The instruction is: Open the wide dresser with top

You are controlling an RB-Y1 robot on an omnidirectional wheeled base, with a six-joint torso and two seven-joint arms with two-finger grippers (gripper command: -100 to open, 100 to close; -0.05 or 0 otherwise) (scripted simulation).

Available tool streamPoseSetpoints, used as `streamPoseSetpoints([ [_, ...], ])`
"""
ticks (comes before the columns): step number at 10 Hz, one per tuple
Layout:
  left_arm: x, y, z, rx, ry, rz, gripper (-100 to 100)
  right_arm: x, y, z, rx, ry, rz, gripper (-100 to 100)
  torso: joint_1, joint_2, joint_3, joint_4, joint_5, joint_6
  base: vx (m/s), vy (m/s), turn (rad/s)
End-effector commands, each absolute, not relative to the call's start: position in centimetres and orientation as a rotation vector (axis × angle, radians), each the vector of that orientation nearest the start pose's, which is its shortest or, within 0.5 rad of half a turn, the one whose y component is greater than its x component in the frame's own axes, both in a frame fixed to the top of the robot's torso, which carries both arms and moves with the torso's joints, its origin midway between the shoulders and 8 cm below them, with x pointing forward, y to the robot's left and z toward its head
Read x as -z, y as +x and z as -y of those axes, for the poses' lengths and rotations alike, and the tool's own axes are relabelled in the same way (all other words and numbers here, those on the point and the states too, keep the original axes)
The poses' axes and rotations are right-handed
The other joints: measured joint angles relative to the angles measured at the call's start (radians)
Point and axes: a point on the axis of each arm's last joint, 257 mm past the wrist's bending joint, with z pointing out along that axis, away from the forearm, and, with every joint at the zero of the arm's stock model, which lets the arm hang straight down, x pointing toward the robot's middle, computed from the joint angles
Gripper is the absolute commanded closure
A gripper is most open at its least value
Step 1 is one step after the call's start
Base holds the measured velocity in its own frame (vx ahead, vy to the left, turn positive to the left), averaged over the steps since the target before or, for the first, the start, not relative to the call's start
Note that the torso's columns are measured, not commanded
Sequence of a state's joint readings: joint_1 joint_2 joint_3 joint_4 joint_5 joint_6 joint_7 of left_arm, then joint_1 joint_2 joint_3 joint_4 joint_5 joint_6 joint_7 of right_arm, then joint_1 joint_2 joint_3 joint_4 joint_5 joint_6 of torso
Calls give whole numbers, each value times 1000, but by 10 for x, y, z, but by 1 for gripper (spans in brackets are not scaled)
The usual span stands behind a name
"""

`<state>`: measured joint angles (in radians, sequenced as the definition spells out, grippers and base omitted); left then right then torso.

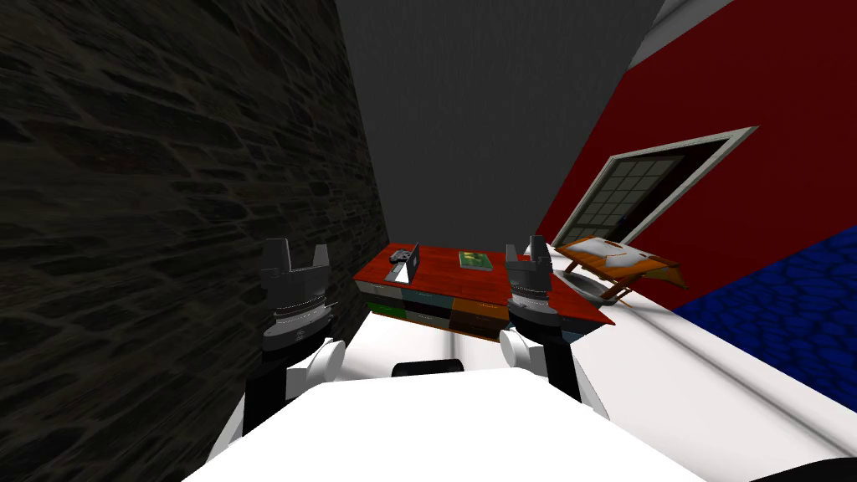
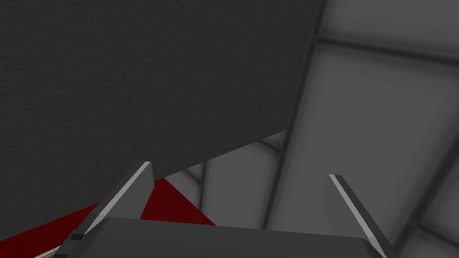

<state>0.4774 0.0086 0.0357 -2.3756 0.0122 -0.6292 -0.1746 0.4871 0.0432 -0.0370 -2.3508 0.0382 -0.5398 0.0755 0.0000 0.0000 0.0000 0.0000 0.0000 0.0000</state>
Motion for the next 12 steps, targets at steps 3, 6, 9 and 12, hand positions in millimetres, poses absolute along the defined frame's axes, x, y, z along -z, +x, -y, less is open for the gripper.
streamPoseSetpoints([
  [3, -94, 296, -277, 1164, -404, -470, 0, -66, 320, 284, -1196, 536, -530, 0, 0, 175, -351, 176, 0, 0, 0, 0, 0],
  [6, -94, 296, -277, 1164, -404, -470, 0, -67, 320, 284, -1196, 536, -530, 0, 0, 396, -792, 396, 0, 0, 0, 0, 0],
  [9, -94, 296, -277, 1164, -403, -470, 0, -67, 320, 284, -1196, 536, -530, 0, 0, 618, -1234, 617, 0, 0, 0, 0, 0],
  [12, -94, 296, -277, 1164, -404, -470, 0, -32, 347, 266, -1160, 507, -722, -100, 2, 735, -1470, 734, 0, 0, -11, 34, 14],
])
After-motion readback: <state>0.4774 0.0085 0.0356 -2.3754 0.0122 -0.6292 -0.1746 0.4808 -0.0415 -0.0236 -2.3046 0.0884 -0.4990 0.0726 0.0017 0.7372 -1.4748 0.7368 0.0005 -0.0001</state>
